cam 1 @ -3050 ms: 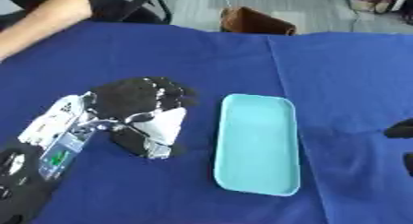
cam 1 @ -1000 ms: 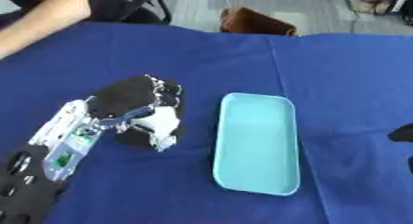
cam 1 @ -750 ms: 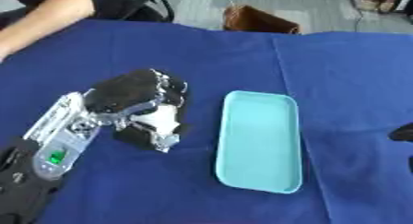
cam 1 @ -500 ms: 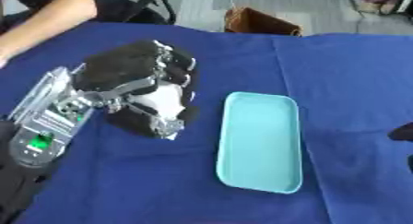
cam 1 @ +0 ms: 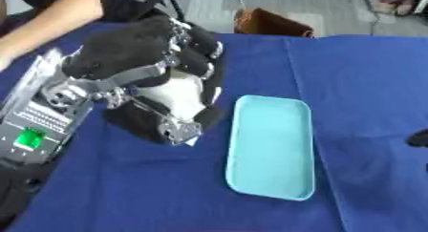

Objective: Pick up objects on the table and place them in the box.

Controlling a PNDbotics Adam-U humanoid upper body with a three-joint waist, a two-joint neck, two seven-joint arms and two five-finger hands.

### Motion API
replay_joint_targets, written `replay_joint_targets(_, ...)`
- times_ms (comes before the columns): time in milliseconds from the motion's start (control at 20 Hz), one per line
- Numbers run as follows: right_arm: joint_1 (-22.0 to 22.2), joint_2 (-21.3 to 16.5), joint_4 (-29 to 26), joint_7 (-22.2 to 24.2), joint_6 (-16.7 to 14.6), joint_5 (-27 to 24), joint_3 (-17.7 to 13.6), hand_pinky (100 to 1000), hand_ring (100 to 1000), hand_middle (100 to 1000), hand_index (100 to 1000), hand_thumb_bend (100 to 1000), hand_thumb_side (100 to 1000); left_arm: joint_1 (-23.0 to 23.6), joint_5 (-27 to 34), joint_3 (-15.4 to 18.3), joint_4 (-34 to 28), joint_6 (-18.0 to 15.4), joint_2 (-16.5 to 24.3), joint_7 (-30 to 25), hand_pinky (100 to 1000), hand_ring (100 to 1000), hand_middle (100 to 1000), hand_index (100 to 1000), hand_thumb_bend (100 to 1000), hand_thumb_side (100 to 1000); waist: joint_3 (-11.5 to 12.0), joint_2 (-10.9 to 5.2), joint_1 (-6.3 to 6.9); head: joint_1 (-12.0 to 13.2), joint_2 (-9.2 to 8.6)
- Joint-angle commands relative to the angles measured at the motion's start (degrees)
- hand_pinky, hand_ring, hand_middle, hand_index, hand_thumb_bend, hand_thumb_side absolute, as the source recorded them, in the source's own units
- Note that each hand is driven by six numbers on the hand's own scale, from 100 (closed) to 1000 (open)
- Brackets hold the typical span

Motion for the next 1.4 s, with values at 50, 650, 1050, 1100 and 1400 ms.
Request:
replay_joint_targets(50,-0.52,-0.87,-0.56,0.33,-0.08,-0.34,-0.06,700,712,711,811,100,836,-1.78,0.69,-0.17,-0.26,-0.16,-0.20,-0.61,100,100,100,100,100,100,-0.43,-1.13,0.03,0.85,-0.58)
replay_joint_targets(650,-3.59,-0.16,-1.01,2.99,-1.00,-2.23,2.42,697,710,709,810,100,844,-8.82,-5.72,-4.75,12.56,-4.47,-5.62,-2.55,100,100,100,100,100,100,-5.48,0.87,0.63,3.94,-2.48)
replay_joint_targets(1050,-4.02,0.14,-1.15,3.46,-1.00,-2.66,2.54,696,709,709,810,100,845,-9.02,-9.16,-5.99,17.64,-6.81,-7.71,-1.33,100,100,100,100,100,104,-6.27,1.40,0.56,3.89,-2.47)
replay_joint_targets(1100,-4.01,0.17,-1.15,3.47,-0.99,-2.66,2.52,696,709,709,810,100,845,-8.98,-9.35,-6.13,17.91,-6.99,-7.89,-1.27,100,100,100,100,100,105,-6.25,1.42,0.54,3.83,-2.41)
replay_joint_targets(1400,-3.97,0.33,-1.00,3.66,-0.96,-2.61,2.59,695,708,709,810,100,846,-8.85,-8.91,-6.86,17.86,-7.49,-9.23,0.18,100,100,100,183,100,107,-6.15,1.46,0.55,3.59,-2.16)
